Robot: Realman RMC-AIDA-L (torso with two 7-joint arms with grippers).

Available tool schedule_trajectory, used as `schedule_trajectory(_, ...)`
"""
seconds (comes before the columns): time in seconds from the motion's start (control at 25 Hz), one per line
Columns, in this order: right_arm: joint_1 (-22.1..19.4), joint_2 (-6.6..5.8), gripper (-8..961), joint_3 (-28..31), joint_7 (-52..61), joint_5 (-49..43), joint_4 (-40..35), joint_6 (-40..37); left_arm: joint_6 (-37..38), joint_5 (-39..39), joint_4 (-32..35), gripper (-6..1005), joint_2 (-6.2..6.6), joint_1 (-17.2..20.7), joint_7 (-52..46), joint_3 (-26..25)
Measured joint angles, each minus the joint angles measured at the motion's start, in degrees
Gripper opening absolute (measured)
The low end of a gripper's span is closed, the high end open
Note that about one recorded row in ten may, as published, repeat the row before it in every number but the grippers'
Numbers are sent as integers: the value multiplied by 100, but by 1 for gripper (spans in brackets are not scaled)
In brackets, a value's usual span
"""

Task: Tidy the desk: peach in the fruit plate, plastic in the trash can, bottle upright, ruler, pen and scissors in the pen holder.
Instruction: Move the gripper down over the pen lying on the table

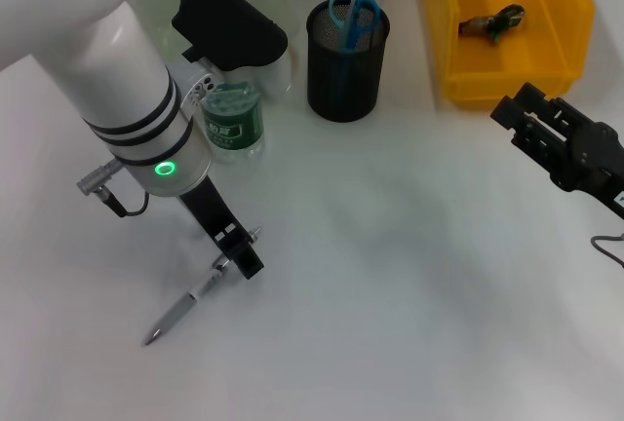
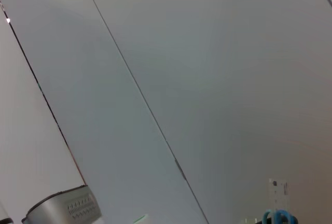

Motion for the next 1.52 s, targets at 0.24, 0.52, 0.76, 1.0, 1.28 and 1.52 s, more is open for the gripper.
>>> schedule_trajectory(0.24,-14,0,561,3,5,0,0,0,-38,33,-134,761,0,-27,-49,75)
schedule_trajectory(0.52,-32,8,561,-11,5,0,18,-1,-41,14,-160,753,0,-43,-60,197)
schedule_trajectory(0.76,-51,9,561,-21,5,0,29,-1,-78,4,-232,747,1,-66,-66,292)
schedule_trajectory(1.0,-52,9,560,-38,5,0,37,-1,-102,5,-232,741,1,-63,-72,302)
schedule_trajectory(1.28,-52,9,560,-48,5,0,44,-1,-123,1,-286,733,1,-57,-72,310)
schedule_trajectory(1.52,-52,9,562,-45,5,0,44,-1,-127,17,-293,727,1,-65,-71,311)
